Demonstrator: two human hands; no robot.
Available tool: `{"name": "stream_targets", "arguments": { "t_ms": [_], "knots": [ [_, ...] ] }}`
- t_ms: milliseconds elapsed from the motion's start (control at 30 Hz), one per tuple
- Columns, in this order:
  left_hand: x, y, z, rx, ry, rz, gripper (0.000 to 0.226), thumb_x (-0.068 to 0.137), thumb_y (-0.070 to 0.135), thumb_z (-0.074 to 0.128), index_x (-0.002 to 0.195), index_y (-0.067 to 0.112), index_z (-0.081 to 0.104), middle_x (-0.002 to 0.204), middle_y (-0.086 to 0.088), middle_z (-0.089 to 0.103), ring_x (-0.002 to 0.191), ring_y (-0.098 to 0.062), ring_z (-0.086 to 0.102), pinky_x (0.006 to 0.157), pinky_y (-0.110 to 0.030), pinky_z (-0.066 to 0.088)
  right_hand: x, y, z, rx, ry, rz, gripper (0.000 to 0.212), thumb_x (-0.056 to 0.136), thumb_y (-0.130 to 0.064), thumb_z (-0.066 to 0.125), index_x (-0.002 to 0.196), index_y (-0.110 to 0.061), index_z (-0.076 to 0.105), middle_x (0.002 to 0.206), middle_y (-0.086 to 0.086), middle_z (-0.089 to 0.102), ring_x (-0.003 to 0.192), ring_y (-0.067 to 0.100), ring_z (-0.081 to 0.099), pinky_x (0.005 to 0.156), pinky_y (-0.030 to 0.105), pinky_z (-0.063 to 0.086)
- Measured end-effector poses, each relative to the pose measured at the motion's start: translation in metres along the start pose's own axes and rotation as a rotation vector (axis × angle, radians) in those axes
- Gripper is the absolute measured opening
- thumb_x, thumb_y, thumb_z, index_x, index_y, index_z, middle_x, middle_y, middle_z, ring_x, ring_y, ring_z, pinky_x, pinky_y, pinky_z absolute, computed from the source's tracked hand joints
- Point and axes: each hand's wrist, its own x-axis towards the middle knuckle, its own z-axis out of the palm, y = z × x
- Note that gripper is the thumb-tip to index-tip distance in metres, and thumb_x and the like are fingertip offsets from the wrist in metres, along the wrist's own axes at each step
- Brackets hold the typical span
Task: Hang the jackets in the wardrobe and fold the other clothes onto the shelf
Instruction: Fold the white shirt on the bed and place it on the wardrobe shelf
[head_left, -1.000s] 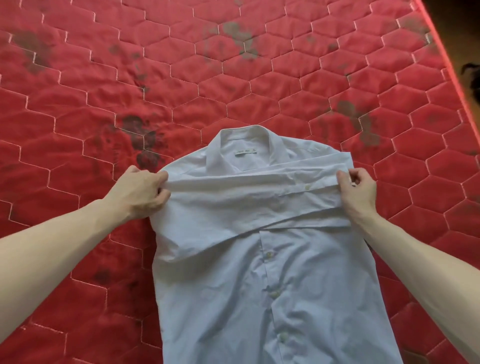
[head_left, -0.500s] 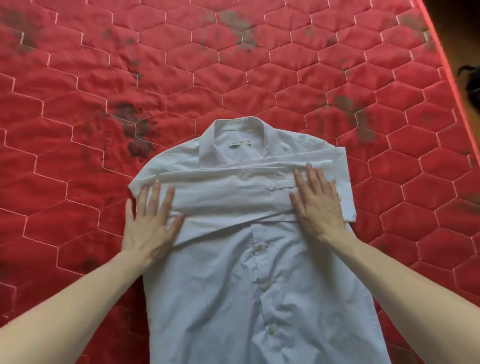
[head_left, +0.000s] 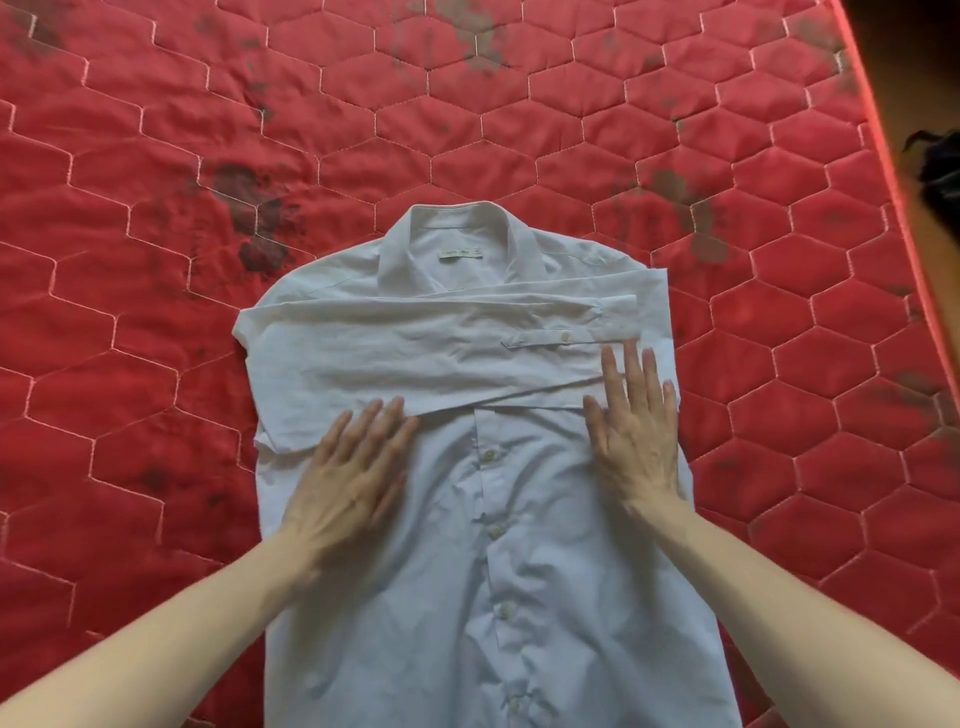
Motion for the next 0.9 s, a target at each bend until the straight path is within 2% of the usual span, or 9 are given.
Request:
{"name": "stream_targets", "arguments": {
  "t_ms": [100,267,367,467,567,667,733,800,900],
  "knots": [
    [-0.03,0.049,0.014,-0.017,-0.015,-0.007,0.061,0.104,0.038,0.038,0.16,0.013,0.04,0.169,-0.012,0.03,0.154,-0.033,0.033,0.124,-0.051,0.024,-0.045,0.014,-0.003,0.002,0.018,0.071,0.064,0.109,-0.047,0.026,0.166,-0.02,0.021,0.175,0.003,0.01,0.162,0.021,0.006,0.128,0.048,0.011],
    [-0.09,0.1,0.038,0.005,-0.056,-0.119,0.065,0.102,0.041,0.038,0.163,0.019,0.032,0.173,-0.01,0.021,0.158,-0.031,0.022,0.123,-0.059,0.02,-0.128,0.047,0.003,-0.063,-0.06,-0.013,0.061,0.108,-0.041,0.031,0.164,-0.02,0.028,0.174,0.006,0.014,0.161,0.025,0.009,0.129,0.05,0.011],
    [-0.113,0.107,0.045,0.006,-0.06,-0.229,0.067,0.1,0.045,0.038,0.163,0.021,0.032,0.173,-0.009,0.019,0.159,-0.032,0.017,0.124,-0.064,0.012,-0.163,0.067,0.007,-0.093,-0.134,-0.023,0.062,0.107,-0.047,0.028,0.165,-0.023,0.027,0.174,0.004,0.014,0.161,0.025,0.01,0.126,0.056,0.019],
    [-0.12,0.1,0.044,0.016,-0.098,-0.203,0.069,0.102,0.048,0.034,0.165,0.023,0.025,0.174,-0.008,0.014,0.161,-0.032,0.01,0.125,-0.062,0.005,-0.179,0.075,0.009,-0.1,-0.18,-0.004,0.065,0.107,-0.052,0.024,0.166,-0.026,0.018,0.175,0.0,0.009,0.162,0.022,0.004,0.128,0.055,0.013],
    [-0.129,0.098,0.042,0.02,-0.15,-0.199,0.07,0.103,0.051,0.032,0.166,0.024,0.021,0.175,-0.008,0.012,0.16,-0.033,0.012,0.125,-0.061,0.005,-0.186,0.072,0.005,-0.1,-0.205,0.007,0.066,0.107,-0.055,0.022,0.167,-0.028,0.013,0.176,-0.001,0.003,0.162,0.02,-0.003,0.129,0.055,0.01],
    [-0.142,0.11,0.037,0.016,-0.134,-0.318,0.07,0.102,0.052,0.031,0.165,0.021,0.026,0.173,-0.01,0.019,0.159,-0.032,0.016,0.124,-0.063,0.009,-0.205,0.071,-0.006,-0.067,-0.181,0.028,0.068,0.107,-0.055,0.024,0.167,-0.028,0.011,0.176,0.0,0.001,0.162,0.021,-0.003,0.129,0.053,0.007],
    [-0.158,0.126,0.033,0.004,-0.122,-0.422,0.07,0.102,0.05,0.031,0.165,0.02,0.026,0.173,-0.01,0.019,0.16,-0.03,0.015,0.125,-0.062,0.009,-0.233,0.074,-0.009,-0.039,-0.172,-0.03,0.069,0.105,-0.054,0.029,0.167,-0.027,0.015,0.176,0.0,0.004,0.162,0.022,0.002,0.129,0.05,0.005],
    [-0.181,0.142,0.034,0.002,-0.115,-0.508,0.07,0.102,0.048,0.03,0.165,0.02,0.022,0.174,-0.01,0.016,0.16,-0.03,0.016,0.124,-0.063,0.011,-0.264,0.082,-0.008,-0.056,-0.208,-0.087,0.071,0.104,-0.057,0.029,0.167,-0.027,0.018,0.176,-0.001,0.004,0.162,0.023,0.003,0.129,0.051,0.005],
    [-0.229,0.157,0.041,-0.021,-0.139,-0.617,0.072,0.102,0.054,0.026,0.167,0.025,0.015,0.175,-0.006,0.007,0.161,-0.028,0.011,0.122,-0.066,0.012,-0.291,0.091,-0.003,-0.097,-0.239,-0.054,0.073,0.103,-0.061,0.025,0.167,-0.028,0.015,0.176,-0.002,0.005,0.162,0.022,0.003,0.128,0.055,0.011]
  ]
}}
